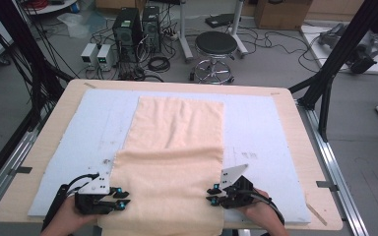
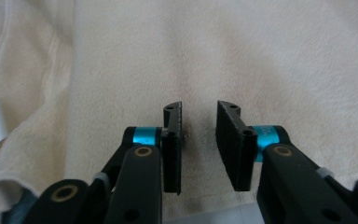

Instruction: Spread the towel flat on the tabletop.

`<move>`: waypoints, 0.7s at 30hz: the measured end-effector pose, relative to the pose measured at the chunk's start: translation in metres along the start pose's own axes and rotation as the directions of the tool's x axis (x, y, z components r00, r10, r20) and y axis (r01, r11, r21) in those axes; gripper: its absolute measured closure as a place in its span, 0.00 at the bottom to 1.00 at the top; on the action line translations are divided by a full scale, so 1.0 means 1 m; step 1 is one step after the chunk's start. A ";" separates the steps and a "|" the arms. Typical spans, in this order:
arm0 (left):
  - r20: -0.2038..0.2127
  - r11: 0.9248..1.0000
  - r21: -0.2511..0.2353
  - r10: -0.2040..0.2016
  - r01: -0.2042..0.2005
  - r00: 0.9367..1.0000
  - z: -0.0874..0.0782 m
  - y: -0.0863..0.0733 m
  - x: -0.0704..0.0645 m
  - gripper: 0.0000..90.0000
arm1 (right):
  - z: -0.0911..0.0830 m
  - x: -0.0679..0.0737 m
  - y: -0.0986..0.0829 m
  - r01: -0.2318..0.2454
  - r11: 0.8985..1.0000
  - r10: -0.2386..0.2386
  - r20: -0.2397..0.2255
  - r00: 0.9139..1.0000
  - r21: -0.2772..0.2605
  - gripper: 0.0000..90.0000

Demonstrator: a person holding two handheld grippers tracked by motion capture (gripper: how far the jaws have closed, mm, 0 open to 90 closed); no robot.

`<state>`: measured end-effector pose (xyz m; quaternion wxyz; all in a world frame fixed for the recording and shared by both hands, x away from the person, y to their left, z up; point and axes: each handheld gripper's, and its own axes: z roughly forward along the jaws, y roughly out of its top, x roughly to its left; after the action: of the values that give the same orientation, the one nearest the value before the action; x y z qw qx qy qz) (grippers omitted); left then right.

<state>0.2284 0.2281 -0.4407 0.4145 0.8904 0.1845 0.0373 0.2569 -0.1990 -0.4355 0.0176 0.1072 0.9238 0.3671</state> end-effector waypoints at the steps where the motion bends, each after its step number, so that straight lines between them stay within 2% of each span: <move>1: 0.010 1.000 0.009 0.001 -0.001 1.000 0.000 0.001 0.000 0.94 | 0.000 0.000 0.000 -0.003 1.000 0.003 -0.010 1.000 0.000 0.96; 4: 0.037 0.999 0.030 0.020 -0.021 0.999 -0.003 0.002 -0.008 0.96 | -0.002 0.007 0.002 0.034 0.999 -0.034 -0.013 0.999 0.012 0.97; 5: 0.049 0.999 0.029 0.021 -0.023 0.999 -0.006 0.002 -0.013 0.96 | -0.004 0.011 0.002 0.035 0.999 -0.035 -0.028 0.999 0.009 0.97; 8: 0.092 0.999 0.005 0.031 -0.032 0.995 -0.019 0.001 -0.033 0.96 | -0.015 0.025 0.002 0.044 0.999 -0.045 -0.056 0.997 -0.022 0.97; 10: 0.089 0.999 -0.013 0.053 -0.052 0.995 -0.027 0.000 -0.043 0.96 | -0.025 0.037 0.002 0.054 0.997 -0.058 -0.074 0.996 -0.048 0.93; 12: 0.092 0.998 -0.041 0.044 -0.040 0.995 -0.033 0.001 -0.048 0.91 | -0.033 0.043 0.003 0.056 0.996 -0.061 -0.071 0.996 -0.064 0.85; 14: 0.066 0.997 -0.063 0.047 -0.043 0.997 -0.033 0.005 -0.046 0.84 | -0.039 0.041 0.005 0.046 0.994 -0.049 -0.030 0.998 -0.096 0.79; 16: 0.033 0.997 -0.069 0.047 -0.044 0.998 -0.029 0.009 -0.037 0.77 | -0.039 0.033 0.006 0.021 0.995 -0.021 0.004 1.000 -0.093 0.75; 18: 0.011 0.996 -0.064 0.055 -0.054 0.998 -0.024 0.013 -0.030 0.74 | -0.033 0.024 0.006 0.009 0.996 -0.007 0.015 1.000 -0.085 0.73; 21: -0.018 0.997 -0.047 0.052 -0.053 0.998 -0.013 0.016 -0.016 0.71 | -0.018 0.015 0.003 0.007 0.999 -0.006 0.013 1.000 -0.043 0.72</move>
<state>0.2155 0.2218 -0.4189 0.4327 0.8846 0.1635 0.0601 0.2407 -0.2058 -0.4191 0.0272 0.1061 0.9159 0.3862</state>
